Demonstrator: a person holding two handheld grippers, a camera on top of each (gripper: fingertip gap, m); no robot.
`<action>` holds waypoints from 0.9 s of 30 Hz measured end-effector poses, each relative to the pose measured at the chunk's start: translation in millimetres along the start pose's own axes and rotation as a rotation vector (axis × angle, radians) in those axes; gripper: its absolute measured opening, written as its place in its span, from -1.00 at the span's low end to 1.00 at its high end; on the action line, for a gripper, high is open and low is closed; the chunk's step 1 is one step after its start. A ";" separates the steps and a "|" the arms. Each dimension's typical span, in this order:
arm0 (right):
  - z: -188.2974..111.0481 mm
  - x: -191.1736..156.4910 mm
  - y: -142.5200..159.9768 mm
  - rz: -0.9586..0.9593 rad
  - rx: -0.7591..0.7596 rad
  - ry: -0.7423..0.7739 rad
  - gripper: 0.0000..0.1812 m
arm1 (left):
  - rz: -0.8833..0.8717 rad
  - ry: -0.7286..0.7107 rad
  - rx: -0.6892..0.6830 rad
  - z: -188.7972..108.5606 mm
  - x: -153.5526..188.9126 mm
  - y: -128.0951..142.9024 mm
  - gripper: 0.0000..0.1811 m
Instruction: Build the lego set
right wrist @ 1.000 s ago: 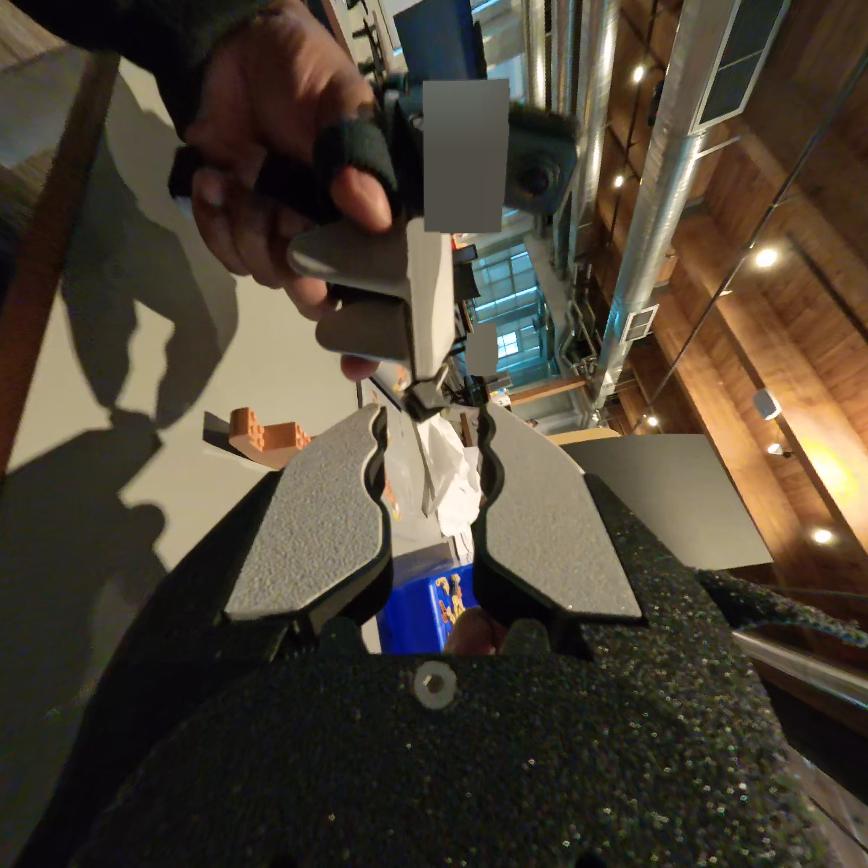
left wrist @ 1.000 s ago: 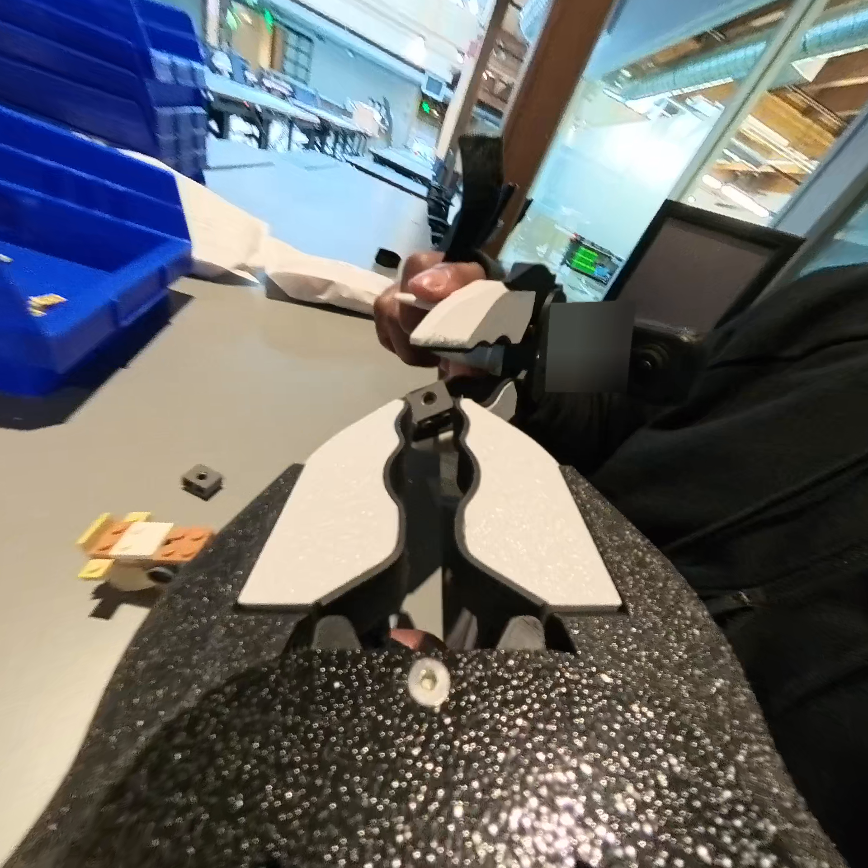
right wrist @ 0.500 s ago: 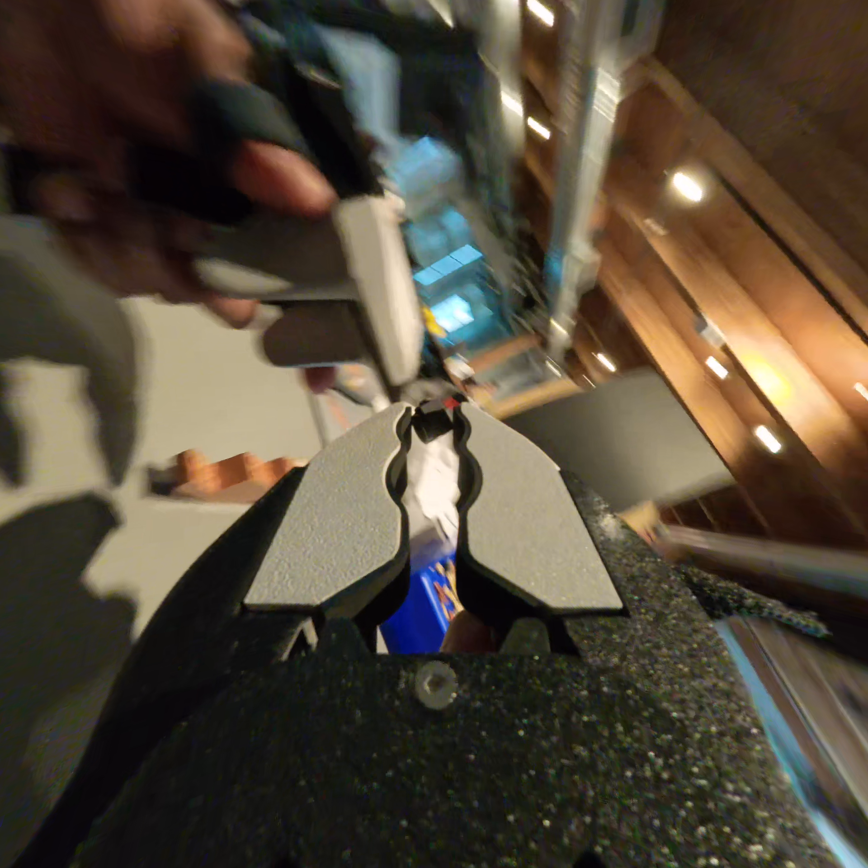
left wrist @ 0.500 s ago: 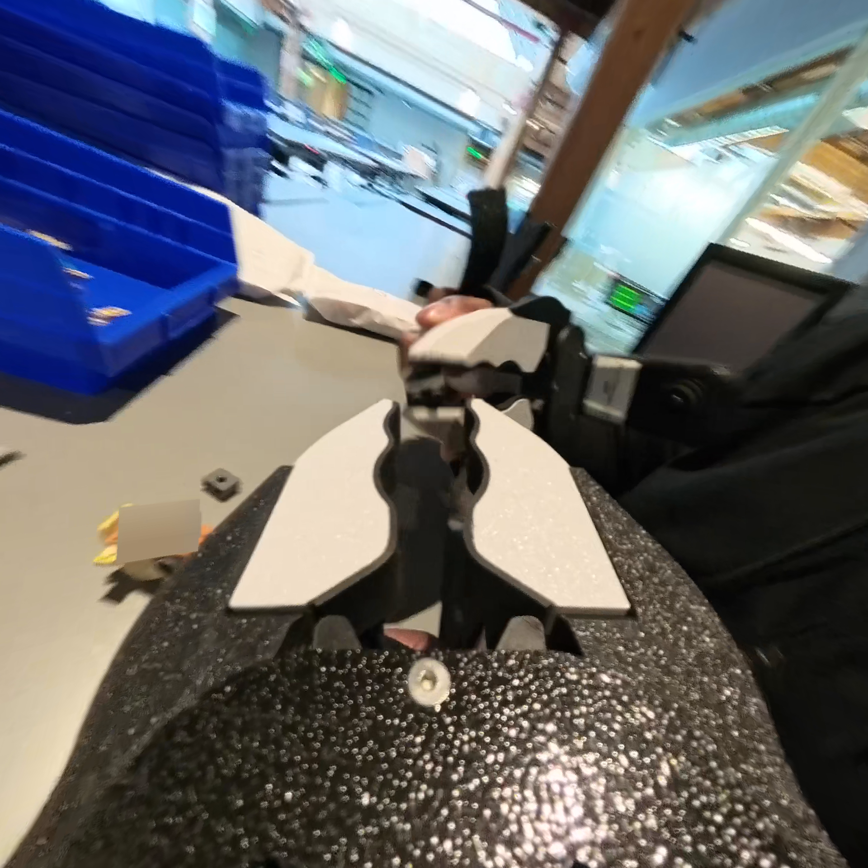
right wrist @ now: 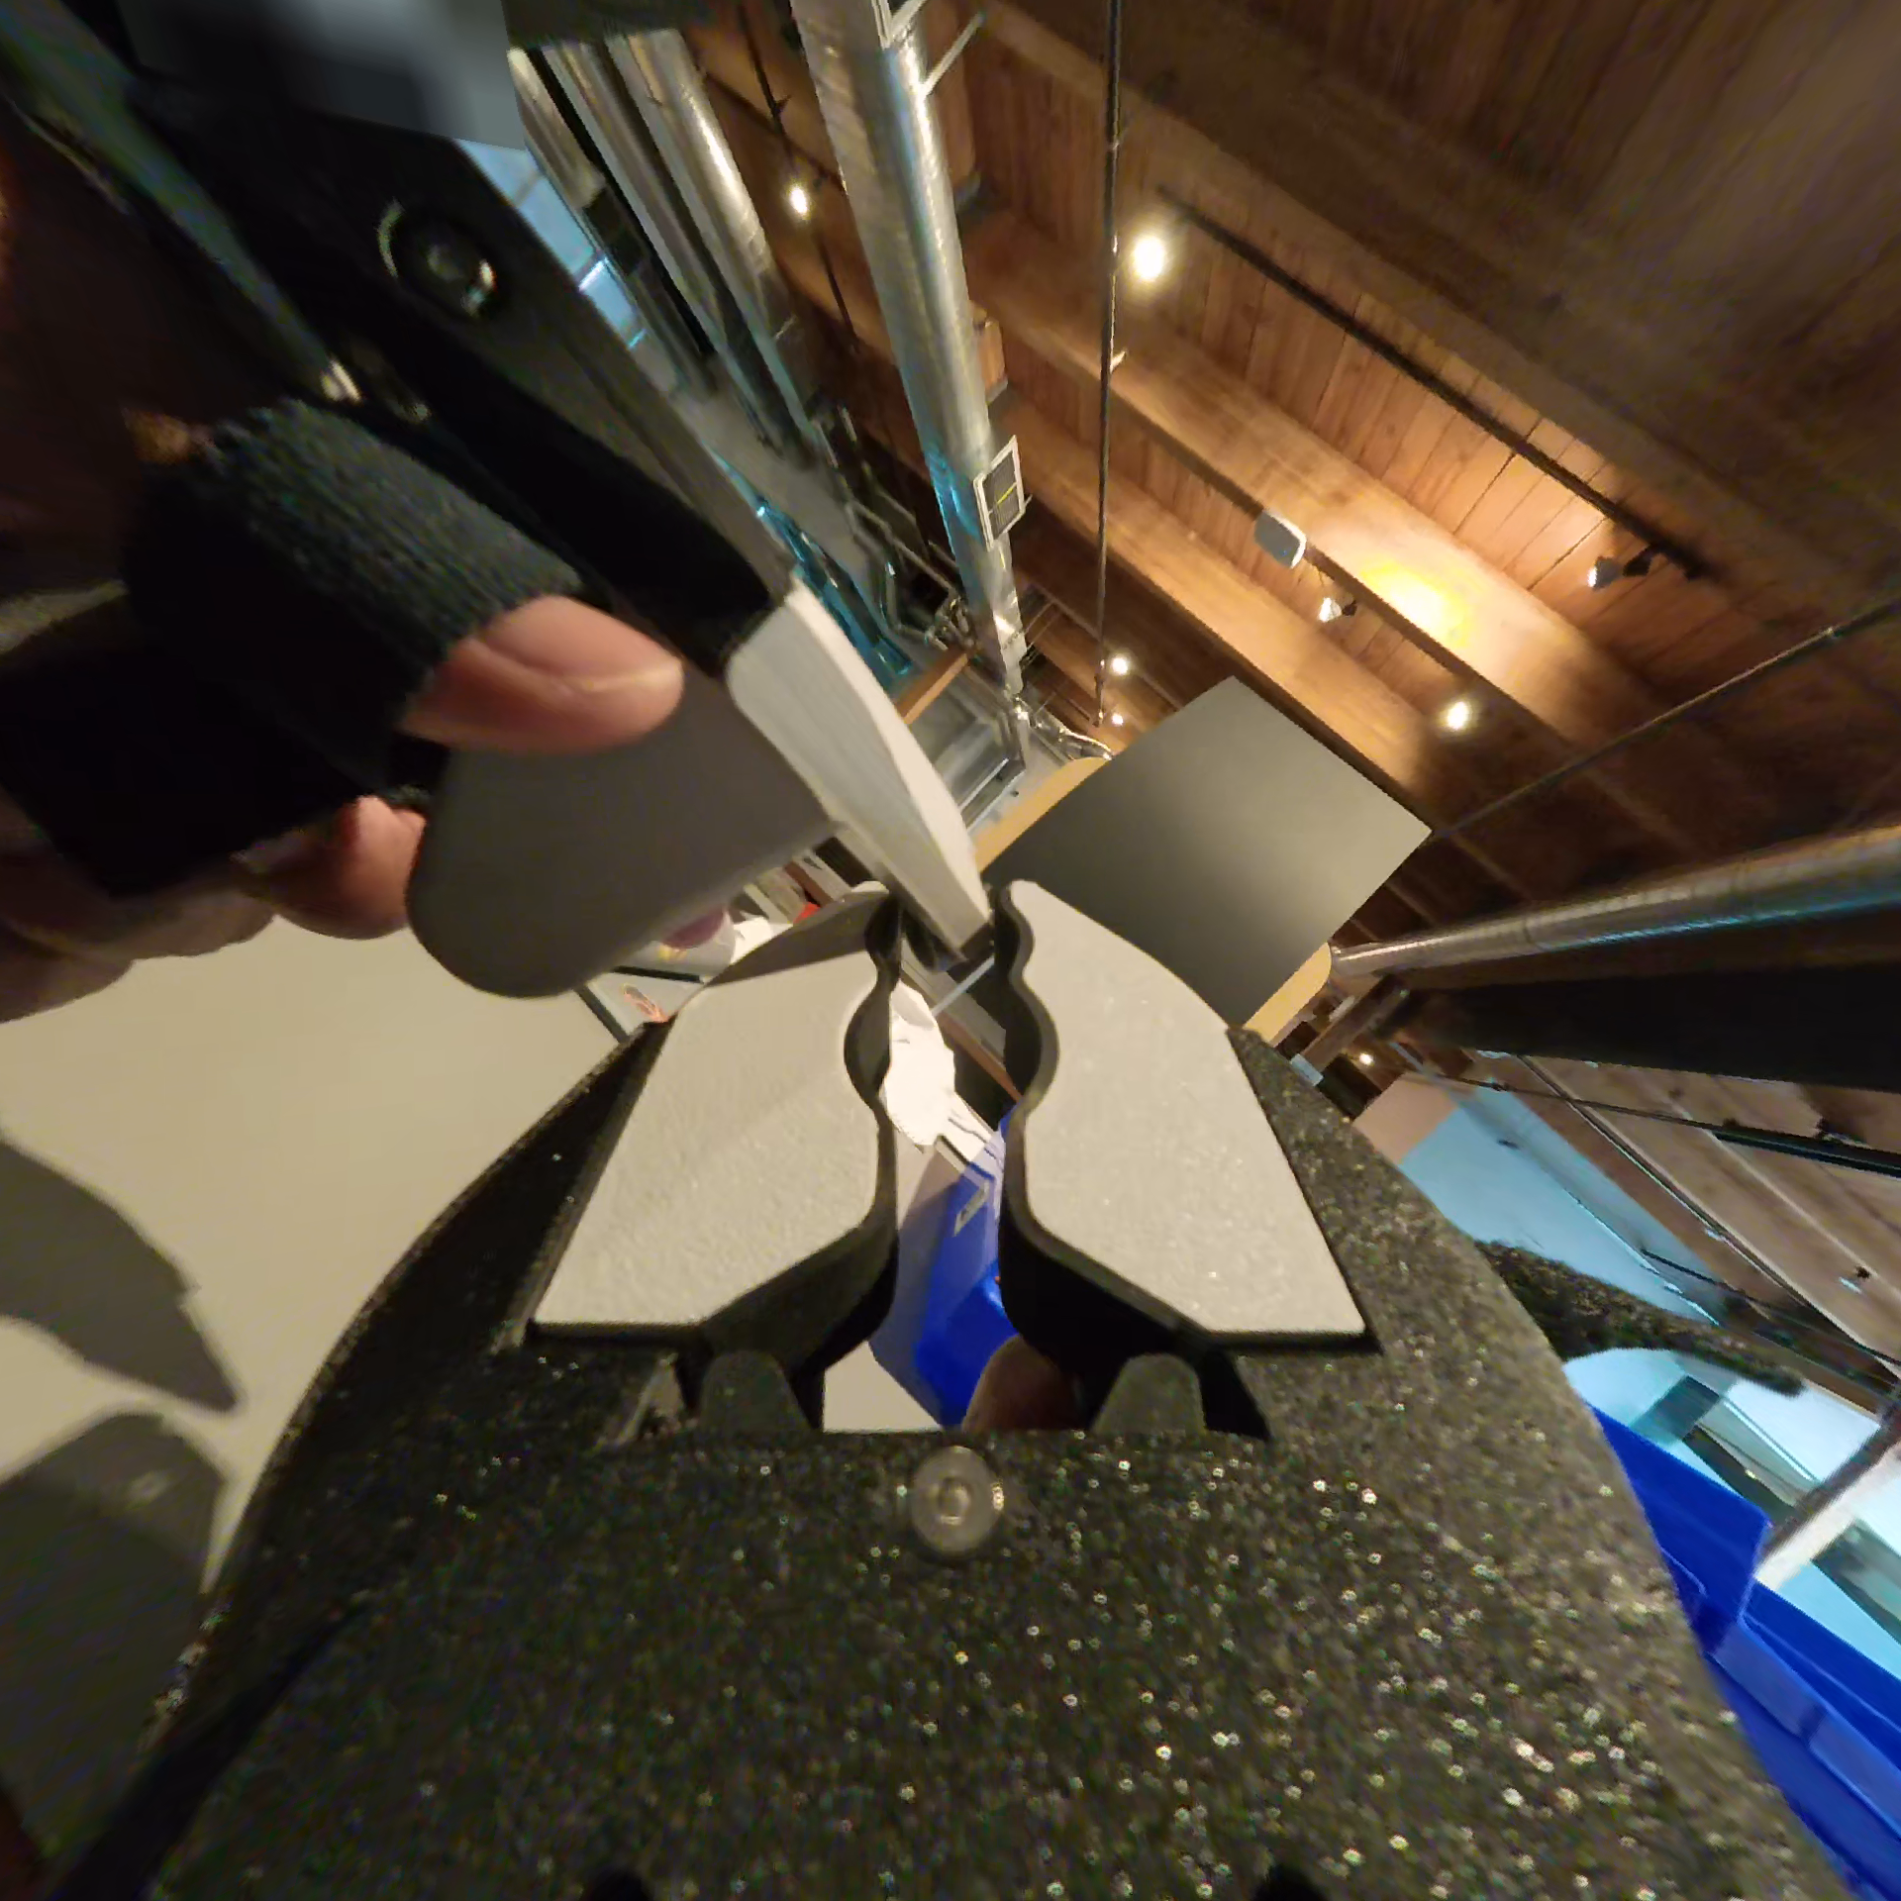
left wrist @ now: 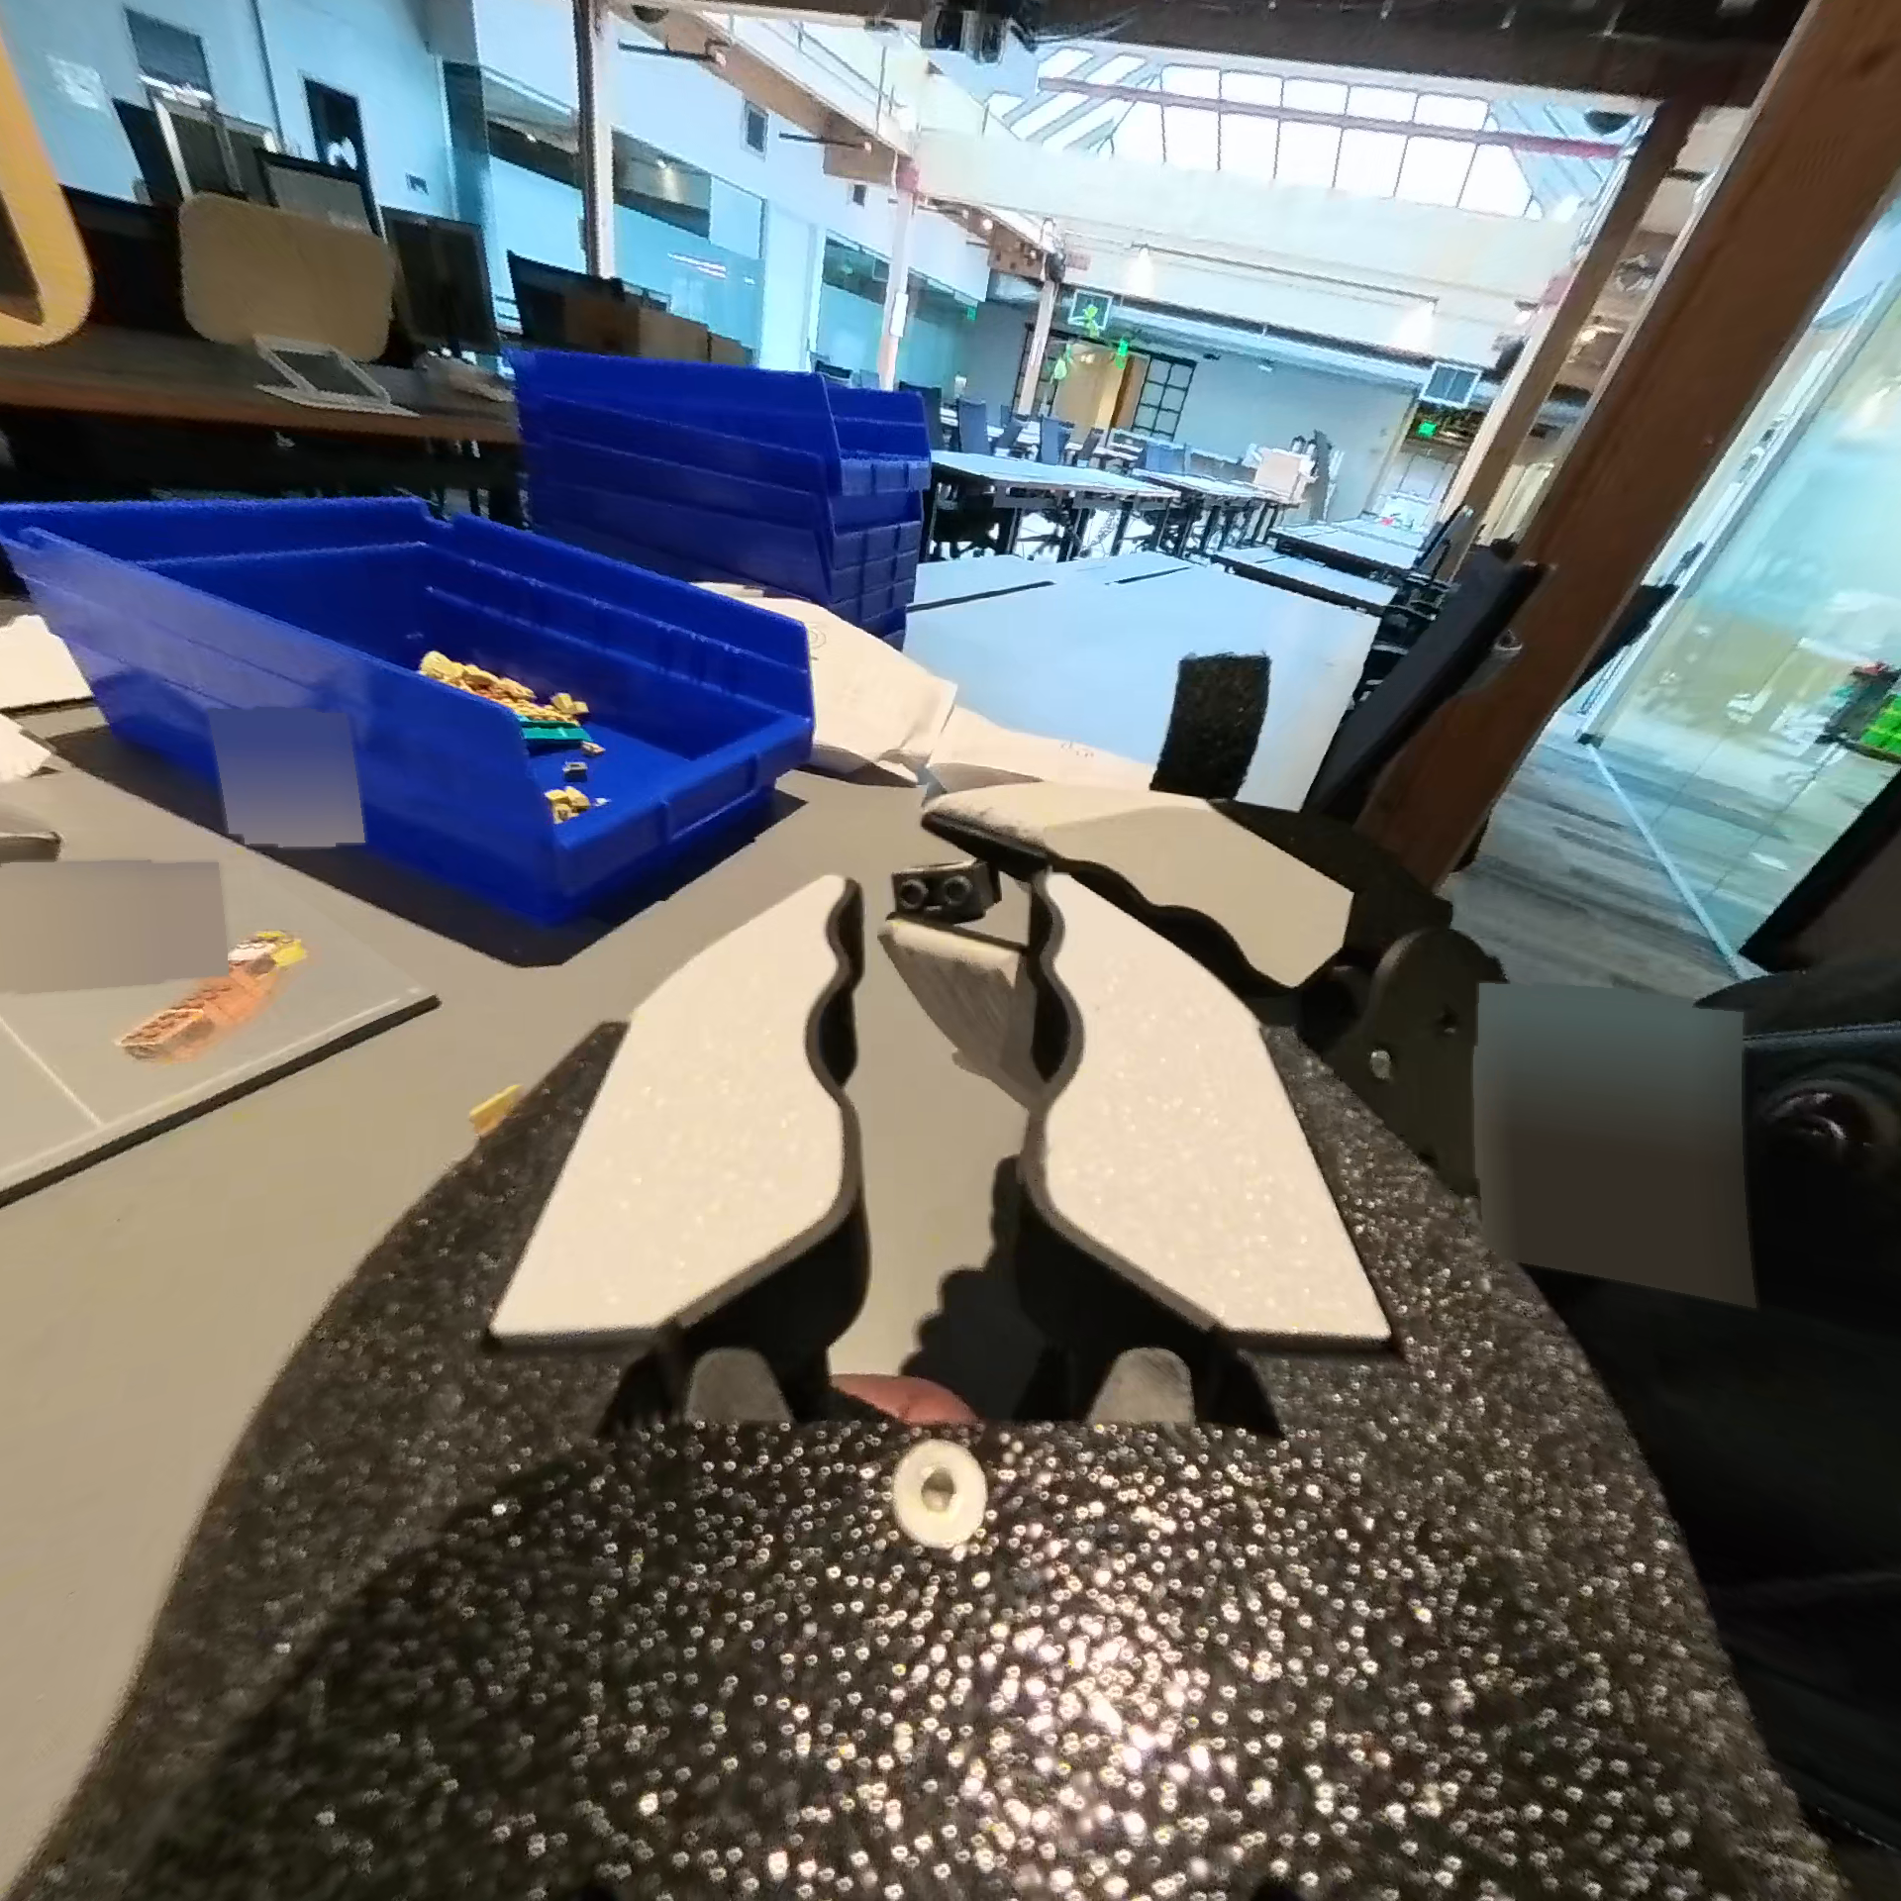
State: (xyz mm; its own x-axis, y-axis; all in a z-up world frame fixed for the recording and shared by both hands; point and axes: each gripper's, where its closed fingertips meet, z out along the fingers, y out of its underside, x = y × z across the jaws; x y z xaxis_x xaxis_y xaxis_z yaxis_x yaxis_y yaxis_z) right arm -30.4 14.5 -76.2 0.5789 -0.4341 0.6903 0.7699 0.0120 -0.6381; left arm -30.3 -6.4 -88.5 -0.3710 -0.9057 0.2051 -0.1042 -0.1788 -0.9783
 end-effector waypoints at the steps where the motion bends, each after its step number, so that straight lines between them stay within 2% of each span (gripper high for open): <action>1: 0.1 0.1 -0.6 0.003 0.005 -0.002 -0.82 | -0.001 0.004 -0.002 -1.2 0.7 -0.3 -0.69; 6: -1.5 -2.3 -5.5 -0.010 0.038 -0.007 -0.82 | 0.045 0.009 -0.003 -6.3 1.5 -2.4 -0.81; 11: -3.4 -3.6 -9.3 -0.019 0.067 -0.019 -0.81 | 0.091 0.041 -0.006 -8.8 3.5 -2.8 -0.82; 17: -4.4 -12.3 -10.5 0.019 0.085 -0.097 -0.71 | 0.132 0.052 -0.001 -11.7 -0.9 -4.2 -0.82; 22: -7.2 -19.6 -4.6 0.153 0.088 -0.293 -0.71 | 0.205 0.025 -0.024 -23.0 -13.7 -7.3 -0.82; 25: -11.7 -38.1 13.6 0.013 0.069 -0.556 -0.71 | 0.249 -0.015 -0.059 -32.4 -25.9 -5.1 -0.82; 27: -7.7 -29.5 32.0 -0.120 0.089 -0.583 -0.70 | 0.265 -0.026 -0.088 -39.8 -32.0 1.4 -0.82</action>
State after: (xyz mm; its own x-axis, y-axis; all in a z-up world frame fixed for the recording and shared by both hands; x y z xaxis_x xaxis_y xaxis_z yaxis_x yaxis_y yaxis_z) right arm -24.9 20.8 -119.6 0.5193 0.1285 0.8449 0.8437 0.0803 -0.5308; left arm -55.3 37.6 -95.3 -0.3721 -0.9263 -0.0599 -0.0867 0.0989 -0.9913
